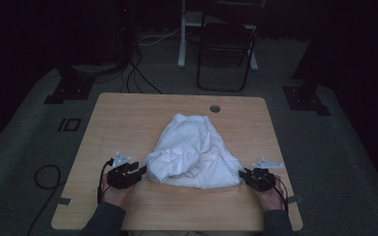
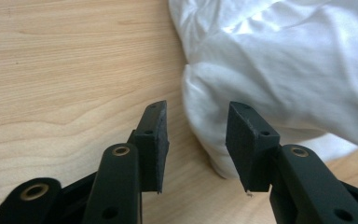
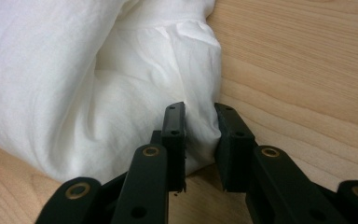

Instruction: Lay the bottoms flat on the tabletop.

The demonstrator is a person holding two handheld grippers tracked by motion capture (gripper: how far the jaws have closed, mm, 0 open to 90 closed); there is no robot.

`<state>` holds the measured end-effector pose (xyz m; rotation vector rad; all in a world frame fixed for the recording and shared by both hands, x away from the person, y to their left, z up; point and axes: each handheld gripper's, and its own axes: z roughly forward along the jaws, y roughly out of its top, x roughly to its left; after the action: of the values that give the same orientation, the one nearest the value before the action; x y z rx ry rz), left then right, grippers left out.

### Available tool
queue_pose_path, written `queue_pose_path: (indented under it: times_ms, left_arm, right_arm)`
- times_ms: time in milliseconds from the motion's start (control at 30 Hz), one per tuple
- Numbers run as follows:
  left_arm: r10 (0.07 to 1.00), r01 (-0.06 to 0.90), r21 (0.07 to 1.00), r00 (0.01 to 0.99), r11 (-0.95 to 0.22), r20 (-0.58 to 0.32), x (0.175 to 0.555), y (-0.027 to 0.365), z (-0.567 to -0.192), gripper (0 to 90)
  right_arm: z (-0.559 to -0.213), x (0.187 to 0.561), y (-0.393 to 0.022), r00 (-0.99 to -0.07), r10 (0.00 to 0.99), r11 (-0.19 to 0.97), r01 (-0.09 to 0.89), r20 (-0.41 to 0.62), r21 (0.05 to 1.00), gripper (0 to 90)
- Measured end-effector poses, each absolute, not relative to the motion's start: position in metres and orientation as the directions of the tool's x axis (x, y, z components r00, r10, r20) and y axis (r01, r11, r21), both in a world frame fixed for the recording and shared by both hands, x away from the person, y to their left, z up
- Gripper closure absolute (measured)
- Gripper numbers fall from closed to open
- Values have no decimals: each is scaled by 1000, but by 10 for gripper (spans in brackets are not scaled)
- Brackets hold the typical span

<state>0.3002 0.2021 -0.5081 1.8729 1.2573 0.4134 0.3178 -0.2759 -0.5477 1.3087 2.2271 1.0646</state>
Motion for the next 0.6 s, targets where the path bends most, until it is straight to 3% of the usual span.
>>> queue_pose_path:
  times_ms: [600]
  left_arm:
    - [819,519,839,546,-165,-177,258,186,-463,427]
  right_arm:
    - [-548,317,-277,-514,854,288,596,80,750,748]
